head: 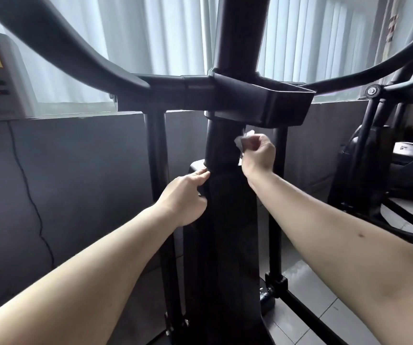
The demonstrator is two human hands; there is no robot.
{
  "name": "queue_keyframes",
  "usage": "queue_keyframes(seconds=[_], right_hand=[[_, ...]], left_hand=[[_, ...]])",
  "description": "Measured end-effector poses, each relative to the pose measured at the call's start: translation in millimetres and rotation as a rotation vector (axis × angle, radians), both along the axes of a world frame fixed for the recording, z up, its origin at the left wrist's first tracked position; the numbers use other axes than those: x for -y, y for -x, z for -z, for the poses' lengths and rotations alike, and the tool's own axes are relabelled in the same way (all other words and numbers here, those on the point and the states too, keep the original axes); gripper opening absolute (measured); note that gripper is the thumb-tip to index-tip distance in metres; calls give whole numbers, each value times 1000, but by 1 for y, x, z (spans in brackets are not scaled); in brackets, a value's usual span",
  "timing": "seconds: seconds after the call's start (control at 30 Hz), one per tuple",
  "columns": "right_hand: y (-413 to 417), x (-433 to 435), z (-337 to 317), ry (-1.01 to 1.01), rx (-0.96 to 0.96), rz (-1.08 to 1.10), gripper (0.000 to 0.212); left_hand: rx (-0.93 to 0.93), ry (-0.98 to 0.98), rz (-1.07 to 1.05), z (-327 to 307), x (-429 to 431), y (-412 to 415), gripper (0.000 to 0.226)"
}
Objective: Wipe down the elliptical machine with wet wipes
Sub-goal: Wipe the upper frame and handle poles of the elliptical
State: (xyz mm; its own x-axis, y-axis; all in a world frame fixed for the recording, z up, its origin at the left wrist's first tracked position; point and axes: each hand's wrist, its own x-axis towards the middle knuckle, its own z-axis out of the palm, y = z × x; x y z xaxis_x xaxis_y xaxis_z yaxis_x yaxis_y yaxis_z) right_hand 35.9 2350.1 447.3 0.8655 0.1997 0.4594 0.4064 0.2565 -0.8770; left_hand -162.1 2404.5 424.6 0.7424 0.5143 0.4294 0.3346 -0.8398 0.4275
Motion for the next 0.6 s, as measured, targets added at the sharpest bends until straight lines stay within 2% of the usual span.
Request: queue_keyframes(seconds=[0.13,0.3,0.4,0.47,0.6], right_hand=[[-20,4,20,225,92,-68,9],[-3,19,21,412,329,84,18],[26,30,47,376,597,170,20],[46,32,64,300,805,123,19],[53,25,81,305,986,9,23]], left_hand=[[-12,-3,0,0,2,-1,71],[13,26,0,-1,6,-1,72],[13,30,-11,-1,8,-1,72],[16,21,-9,-1,8,-1,71],[28,38,-4,-2,11,-2,67]])
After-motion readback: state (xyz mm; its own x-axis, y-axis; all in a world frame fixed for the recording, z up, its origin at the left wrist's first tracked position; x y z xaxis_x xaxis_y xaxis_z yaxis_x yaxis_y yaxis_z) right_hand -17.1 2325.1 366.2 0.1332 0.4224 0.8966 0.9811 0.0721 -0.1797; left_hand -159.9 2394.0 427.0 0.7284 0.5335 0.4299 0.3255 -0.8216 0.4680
